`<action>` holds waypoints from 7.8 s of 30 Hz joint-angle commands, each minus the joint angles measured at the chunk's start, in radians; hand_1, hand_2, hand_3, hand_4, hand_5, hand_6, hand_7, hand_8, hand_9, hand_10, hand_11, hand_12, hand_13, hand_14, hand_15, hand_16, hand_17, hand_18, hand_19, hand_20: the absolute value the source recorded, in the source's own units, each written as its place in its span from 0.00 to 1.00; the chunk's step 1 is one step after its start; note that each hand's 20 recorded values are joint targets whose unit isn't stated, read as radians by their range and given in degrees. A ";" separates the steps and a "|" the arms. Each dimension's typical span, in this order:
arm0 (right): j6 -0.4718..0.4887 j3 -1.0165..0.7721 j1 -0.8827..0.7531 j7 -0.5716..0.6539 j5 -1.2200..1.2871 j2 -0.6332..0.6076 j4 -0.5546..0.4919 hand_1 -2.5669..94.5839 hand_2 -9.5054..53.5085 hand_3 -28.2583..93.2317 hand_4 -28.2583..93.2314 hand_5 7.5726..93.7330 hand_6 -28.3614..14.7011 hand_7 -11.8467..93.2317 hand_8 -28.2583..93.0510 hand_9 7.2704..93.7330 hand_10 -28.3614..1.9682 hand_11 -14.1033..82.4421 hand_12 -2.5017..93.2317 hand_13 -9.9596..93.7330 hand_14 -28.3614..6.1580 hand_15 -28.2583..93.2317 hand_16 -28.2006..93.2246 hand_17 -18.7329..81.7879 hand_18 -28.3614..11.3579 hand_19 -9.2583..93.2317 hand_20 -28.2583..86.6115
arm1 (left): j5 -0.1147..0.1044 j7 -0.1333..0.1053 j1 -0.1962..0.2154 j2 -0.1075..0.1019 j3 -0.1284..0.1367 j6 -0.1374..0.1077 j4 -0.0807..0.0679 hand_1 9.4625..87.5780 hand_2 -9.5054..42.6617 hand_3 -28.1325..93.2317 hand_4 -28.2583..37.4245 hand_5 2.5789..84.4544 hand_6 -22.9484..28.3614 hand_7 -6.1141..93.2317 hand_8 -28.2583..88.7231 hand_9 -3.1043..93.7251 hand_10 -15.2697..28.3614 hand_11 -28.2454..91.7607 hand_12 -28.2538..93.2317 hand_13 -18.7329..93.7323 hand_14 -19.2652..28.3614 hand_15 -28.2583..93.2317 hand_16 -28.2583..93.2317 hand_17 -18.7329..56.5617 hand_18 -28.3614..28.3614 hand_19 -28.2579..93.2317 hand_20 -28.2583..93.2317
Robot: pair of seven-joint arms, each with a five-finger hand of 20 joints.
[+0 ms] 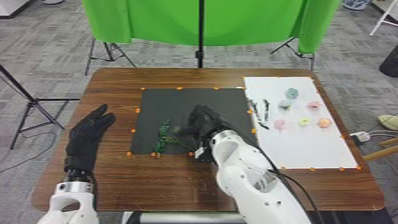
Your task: Arrange flowers
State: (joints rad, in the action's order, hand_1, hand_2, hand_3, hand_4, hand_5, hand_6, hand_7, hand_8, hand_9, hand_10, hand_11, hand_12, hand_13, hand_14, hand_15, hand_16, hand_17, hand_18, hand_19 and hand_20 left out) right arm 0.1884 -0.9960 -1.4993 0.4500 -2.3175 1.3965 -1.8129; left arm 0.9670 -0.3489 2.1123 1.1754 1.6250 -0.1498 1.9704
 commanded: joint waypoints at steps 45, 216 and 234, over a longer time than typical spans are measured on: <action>0.367 -0.034 -0.072 0.149 0.151 -0.074 -0.177 0.35 0.43 0.66 0.16 0.85 0.57 0.25 0.18 0.96 0.46 0.47 0.30 1.00 0.71 0.67 0.48 0.87 0.50 1.00 0.62 | 0.010 0.020 0.019 0.015 0.003 0.027 0.000 0.18 0.06 0.79 0.14 0.54 0.50 0.16 0.19 0.49 0.65 0.35 0.33 0.48 0.74 0.31 0.26 0.36 0.70 0.26 0.41; 0.237 -0.425 -0.088 0.048 -0.319 -0.223 -0.092 0.40 0.00 0.71 0.17 0.67 0.63 0.24 0.18 0.82 0.39 0.38 0.29 0.92 0.65 0.71 0.50 0.79 0.42 1.00 0.70 | 0.017 0.029 0.019 0.022 0.014 0.060 -0.002 0.18 0.03 0.79 0.16 0.53 0.50 0.15 0.20 0.49 0.64 0.35 0.34 0.48 0.74 0.31 0.26 0.35 0.71 0.25 0.40; -0.046 -0.433 -0.209 -0.011 -0.307 -0.183 -0.001 0.56 0.00 0.65 0.16 0.73 0.61 0.26 0.31 0.89 0.53 0.40 0.33 0.99 0.76 0.67 0.51 0.85 0.51 1.00 0.67 | 0.007 0.026 0.021 0.019 0.021 0.052 -0.003 0.18 0.03 0.79 0.16 0.53 0.50 0.15 0.20 0.49 0.64 0.35 0.34 0.48 0.74 0.31 0.26 0.35 0.71 0.25 0.40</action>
State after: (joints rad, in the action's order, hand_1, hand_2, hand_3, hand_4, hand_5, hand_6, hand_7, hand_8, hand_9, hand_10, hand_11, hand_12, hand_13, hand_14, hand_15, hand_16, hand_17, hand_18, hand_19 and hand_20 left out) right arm 0.3460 -1.4533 -1.6529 0.4905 -2.6369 1.1974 -1.8595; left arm 0.9784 -0.3235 2.1218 1.1900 1.6403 -0.0986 1.9728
